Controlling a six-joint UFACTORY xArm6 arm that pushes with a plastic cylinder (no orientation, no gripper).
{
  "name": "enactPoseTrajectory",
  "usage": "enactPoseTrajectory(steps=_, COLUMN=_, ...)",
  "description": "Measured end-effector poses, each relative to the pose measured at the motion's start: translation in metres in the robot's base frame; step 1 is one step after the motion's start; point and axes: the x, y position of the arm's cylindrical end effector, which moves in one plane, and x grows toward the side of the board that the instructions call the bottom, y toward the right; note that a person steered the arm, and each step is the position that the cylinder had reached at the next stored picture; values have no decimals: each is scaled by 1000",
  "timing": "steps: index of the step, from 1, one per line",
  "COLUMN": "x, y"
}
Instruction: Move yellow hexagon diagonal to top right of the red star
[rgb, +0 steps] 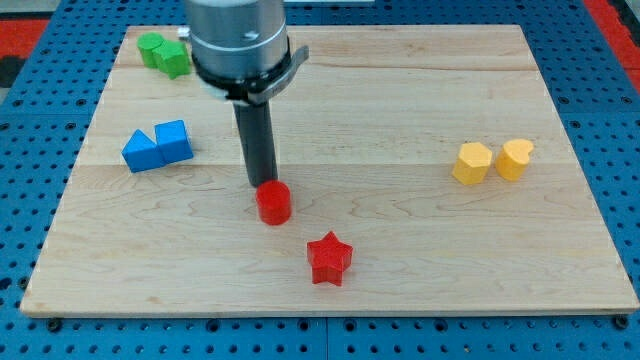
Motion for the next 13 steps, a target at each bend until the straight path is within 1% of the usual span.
enactPoseTrajectory(steps=1, x=24, y=14)
enactPoseTrajectory(steps=2, x=32, y=28)
enactPoseTrajectory(steps=4, x=32, y=28)
enactPoseTrajectory(steps=5, x=25, y=31)
enactPoseTrajectory(steps=6, x=-19, y=58)
enactPoseTrajectory(steps=7, x=-39, y=81)
enactPoseTrajectory(steps=13, x=-43, y=85)
